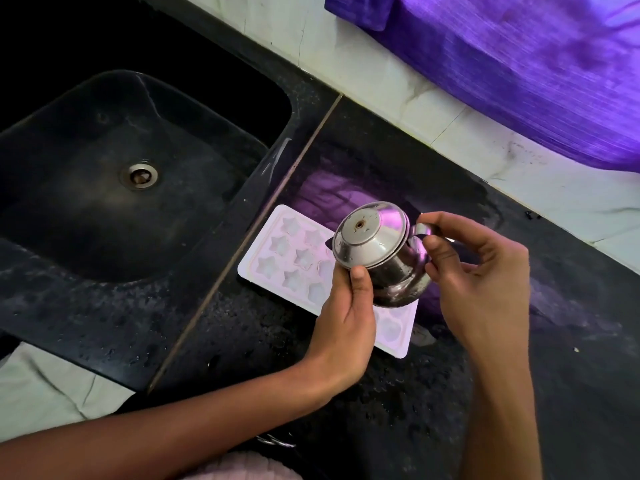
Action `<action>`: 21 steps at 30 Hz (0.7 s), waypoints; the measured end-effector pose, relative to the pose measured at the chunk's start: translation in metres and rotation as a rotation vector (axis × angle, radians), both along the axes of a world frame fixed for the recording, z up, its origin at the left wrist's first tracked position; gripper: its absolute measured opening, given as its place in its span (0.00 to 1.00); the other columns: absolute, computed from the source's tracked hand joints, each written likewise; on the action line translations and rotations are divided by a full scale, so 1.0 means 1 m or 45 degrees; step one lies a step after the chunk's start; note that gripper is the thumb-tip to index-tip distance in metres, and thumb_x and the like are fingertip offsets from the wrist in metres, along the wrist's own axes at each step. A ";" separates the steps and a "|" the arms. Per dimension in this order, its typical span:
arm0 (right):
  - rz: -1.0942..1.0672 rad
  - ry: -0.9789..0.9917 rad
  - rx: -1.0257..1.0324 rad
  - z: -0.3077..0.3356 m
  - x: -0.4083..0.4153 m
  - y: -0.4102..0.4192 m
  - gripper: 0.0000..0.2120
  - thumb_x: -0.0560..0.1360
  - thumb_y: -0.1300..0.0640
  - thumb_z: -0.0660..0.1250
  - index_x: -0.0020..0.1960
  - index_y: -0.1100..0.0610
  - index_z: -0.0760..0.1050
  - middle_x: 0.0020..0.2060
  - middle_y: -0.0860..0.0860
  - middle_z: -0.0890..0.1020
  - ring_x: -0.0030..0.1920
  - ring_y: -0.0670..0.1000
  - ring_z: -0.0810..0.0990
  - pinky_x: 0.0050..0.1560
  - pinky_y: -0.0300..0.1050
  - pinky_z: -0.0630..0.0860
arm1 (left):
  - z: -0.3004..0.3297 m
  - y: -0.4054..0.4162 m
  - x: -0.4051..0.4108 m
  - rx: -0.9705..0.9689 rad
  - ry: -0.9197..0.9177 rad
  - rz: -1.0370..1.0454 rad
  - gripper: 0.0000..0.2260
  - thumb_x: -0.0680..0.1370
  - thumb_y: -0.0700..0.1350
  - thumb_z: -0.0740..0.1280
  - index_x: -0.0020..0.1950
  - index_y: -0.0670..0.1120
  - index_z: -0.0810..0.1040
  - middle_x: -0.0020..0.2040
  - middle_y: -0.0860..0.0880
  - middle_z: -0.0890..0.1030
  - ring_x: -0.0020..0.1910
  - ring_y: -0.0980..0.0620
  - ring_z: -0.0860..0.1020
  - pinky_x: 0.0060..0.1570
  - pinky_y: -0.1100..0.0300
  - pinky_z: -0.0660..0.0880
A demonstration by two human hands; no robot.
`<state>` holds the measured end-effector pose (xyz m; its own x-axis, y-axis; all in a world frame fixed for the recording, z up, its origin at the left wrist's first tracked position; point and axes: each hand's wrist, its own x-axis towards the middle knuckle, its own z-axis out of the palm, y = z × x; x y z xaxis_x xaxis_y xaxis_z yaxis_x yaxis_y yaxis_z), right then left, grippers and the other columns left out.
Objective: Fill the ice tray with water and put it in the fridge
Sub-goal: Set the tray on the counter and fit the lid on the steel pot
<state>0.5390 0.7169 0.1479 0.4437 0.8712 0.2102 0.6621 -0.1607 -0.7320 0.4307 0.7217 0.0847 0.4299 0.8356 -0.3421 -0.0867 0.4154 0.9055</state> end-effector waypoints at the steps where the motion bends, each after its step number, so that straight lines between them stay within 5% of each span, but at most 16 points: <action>1: 0.005 -0.017 -0.012 0.000 -0.001 0.000 0.19 0.74 0.63 0.68 0.44 0.37 0.76 0.40 0.38 0.82 0.42 0.45 0.82 0.43 0.50 0.82 | 0.000 -0.001 0.000 -0.015 0.011 -0.007 0.19 0.80 0.55 0.46 0.72 0.61 0.55 0.47 0.78 0.62 0.38 0.89 0.62 0.38 0.88 0.57; 21: -0.032 -0.040 -0.041 -0.001 -0.004 -0.003 0.13 0.74 0.60 0.68 0.49 0.41 0.79 0.41 0.41 0.83 0.41 0.47 0.82 0.44 0.54 0.81 | 0.002 -0.002 -0.003 -0.073 0.057 -0.072 0.22 0.80 0.57 0.44 0.75 0.60 0.53 0.43 0.76 0.60 0.34 0.84 0.59 0.33 0.88 0.58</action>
